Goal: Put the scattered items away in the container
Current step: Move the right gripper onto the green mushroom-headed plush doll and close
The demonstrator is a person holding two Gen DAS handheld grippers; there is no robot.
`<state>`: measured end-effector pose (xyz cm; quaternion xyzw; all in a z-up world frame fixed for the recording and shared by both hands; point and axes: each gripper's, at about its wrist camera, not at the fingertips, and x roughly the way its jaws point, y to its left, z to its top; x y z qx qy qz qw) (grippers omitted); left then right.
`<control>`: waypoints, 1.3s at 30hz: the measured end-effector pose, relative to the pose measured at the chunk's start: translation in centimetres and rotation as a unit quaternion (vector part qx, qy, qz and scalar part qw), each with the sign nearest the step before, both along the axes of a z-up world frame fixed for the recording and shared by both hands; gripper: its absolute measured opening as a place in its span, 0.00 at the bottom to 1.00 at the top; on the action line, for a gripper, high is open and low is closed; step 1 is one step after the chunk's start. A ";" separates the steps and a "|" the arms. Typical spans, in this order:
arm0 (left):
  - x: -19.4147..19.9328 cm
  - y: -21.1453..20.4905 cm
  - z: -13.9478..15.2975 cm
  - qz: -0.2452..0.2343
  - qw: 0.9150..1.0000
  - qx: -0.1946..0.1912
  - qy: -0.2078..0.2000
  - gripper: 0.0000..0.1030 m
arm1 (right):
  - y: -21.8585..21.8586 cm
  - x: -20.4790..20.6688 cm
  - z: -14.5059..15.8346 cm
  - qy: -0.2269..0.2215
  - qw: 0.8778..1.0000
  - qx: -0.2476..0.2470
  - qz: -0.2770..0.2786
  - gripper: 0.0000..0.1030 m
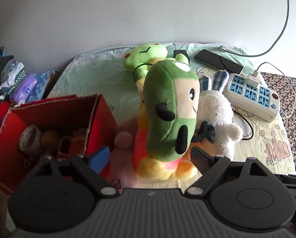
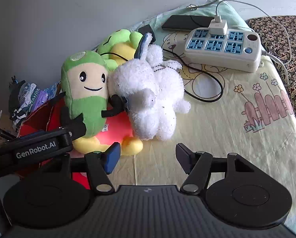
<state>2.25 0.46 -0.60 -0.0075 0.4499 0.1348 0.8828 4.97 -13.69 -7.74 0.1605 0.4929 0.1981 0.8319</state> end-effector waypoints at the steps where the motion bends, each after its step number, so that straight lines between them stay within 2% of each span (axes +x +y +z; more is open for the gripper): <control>1: 0.0 -0.1 -0.3 -0.003 1.000 -0.004 0.003 0.85 | -0.2 0.2 -0.2 0.003 1.000 0.001 -0.001 0.59; 3: 0.2 -0.5 -0.8 -0.009 1.000 -0.010 0.005 0.85 | -0.4 0.5 -0.5 0.008 1.000 0.002 -0.003 0.52; 5: 0.6 -0.5 -0.8 -0.015 1.000 -0.007 0.006 0.85 | -0.7 0.6 -0.7 0.016 1.000 0.009 -0.006 0.50; 10: 1.1 -1.0 -1.1 -0.025 0.999 0.003 0.021 0.85 | -1.2 1.0 -1.2 0.023 0.999 0.023 -0.012 0.47; 15: 1.2 -0.6 -1.1 -0.034 0.999 -0.008 0.014 0.86 | -1.4 1.1 -1.5 0.046 0.998 0.042 -0.018 0.47; 24: 0.6 1.3 0.0 -0.038 0.998 -0.023 -0.049 0.86 | -2.6 1.9 0.4 -0.032 0.996 0.076 -0.039 0.47; 26: 0.8 1.7 0.1 -0.043 0.997 -0.033 -0.053 0.82 | -2.4 2.4 1.0 -0.055 0.994 0.084 -0.036 0.47; 29: 1.2 2.1 0.0 -0.054 0.996 -0.051 -0.059 0.75 | -1.5 3.4 1.5 -0.086 0.989 0.115 -0.023 0.47; 31: 1.4 2.1 -0.1 -0.063 0.994 -0.052 -0.068 0.75 | -0.7 4.0 1.7 -0.099 0.985 0.141 -0.006 0.48; 34: 2.0 2.1 -0.6 -0.069 0.994 -0.045 -0.069 0.74 | 1.1 4.6 1.8 -0.117 0.981 0.150 0.031 0.48; 36: 2.5 2.2 -0.9 -0.073 0.994 -0.055 -0.066 0.73 | 1.9 5.1 1.4 -0.116 0.980 0.157 0.049 0.49; 39: 3.2 2.3 -1.6 -0.079 0.993 -0.070 -0.057 0.59 | 2.6 5.7 0.8 -0.111 0.978 0.161 0.068 0.50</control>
